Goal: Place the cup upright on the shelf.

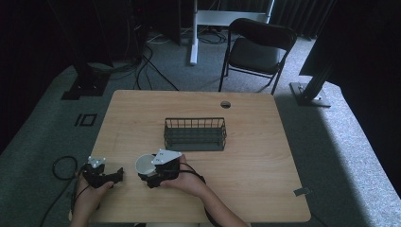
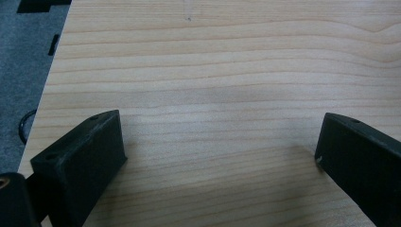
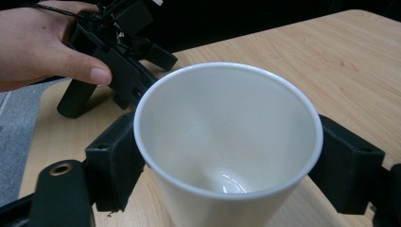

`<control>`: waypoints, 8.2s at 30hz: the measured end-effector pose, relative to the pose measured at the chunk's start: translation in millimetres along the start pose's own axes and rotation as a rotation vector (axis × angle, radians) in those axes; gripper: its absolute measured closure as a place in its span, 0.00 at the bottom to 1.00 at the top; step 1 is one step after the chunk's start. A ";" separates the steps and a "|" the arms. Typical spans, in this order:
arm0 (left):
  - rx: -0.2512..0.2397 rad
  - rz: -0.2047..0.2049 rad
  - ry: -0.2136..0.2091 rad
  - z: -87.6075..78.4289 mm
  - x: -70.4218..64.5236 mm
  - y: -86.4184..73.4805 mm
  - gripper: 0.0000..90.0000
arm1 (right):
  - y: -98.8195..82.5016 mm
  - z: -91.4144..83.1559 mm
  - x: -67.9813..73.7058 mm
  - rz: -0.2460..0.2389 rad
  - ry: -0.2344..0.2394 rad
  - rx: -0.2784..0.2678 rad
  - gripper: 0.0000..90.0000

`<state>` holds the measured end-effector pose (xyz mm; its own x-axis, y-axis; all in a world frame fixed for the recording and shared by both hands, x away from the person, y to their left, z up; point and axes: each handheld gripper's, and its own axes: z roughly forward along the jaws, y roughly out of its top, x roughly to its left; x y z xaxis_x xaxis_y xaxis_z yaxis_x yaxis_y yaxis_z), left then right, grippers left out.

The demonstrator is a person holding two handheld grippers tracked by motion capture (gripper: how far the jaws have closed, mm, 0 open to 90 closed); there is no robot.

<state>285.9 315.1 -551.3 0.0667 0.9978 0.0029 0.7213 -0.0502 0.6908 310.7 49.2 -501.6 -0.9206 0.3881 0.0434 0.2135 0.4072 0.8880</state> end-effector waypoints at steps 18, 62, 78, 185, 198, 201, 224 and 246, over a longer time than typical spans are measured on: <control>-0.001 0.000 0.000 0.1 0.0 0.0 0.03 | 23.3 -23.3 -3.4 0.013 -0.004 -0.033 0.22; -0.002 0.000 0.000 0.1 0.0 -0.1 0.03 | 72.0 -101.6 -62.6 0.085 -0.250 -0.181 0.22; -0.002 0.000 0.000 0.1 0.0 -0.1 0.03 | 67.2 -105.3 -98.7 0.147 -0.451 -0.166 0.22; -0.002 0.000 0.000 0.1 0.0 -0.1 0.03 | -27.6 -139.8 -131.7 0.254 -0.604 -0.073 0.13; -0.002 0.000 0.000 0.1 0.0 -0.1 0.03 | -53.3 -161.2 -132.7 0.277 -0.632 -0.063 0.13; -0.002 0.000 0.000 0.1 0.0 -0.1 0.03 | -59.0 -165.3 -133.2 0.285 -0.640 -0.062 0.13; 0.000 0.000 0.000 0.0 0.0 0.0 0.03 | -101.5 -183.4 -133.5 0.341 -0.665 0.000 0.13; 0.000 0.000 0.000 0.0 0.0 0.0 0.03 | -154.1 -227.9 -145.4 0.436 -0.766 0.093 0.13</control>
<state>285.9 315.0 -551.3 0.0666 0.9978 0.0030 0.7213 -0.0502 0.6908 337.1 -258.5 -540.4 -0.2865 0.9579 0.0212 0.5507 0.1465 0.8217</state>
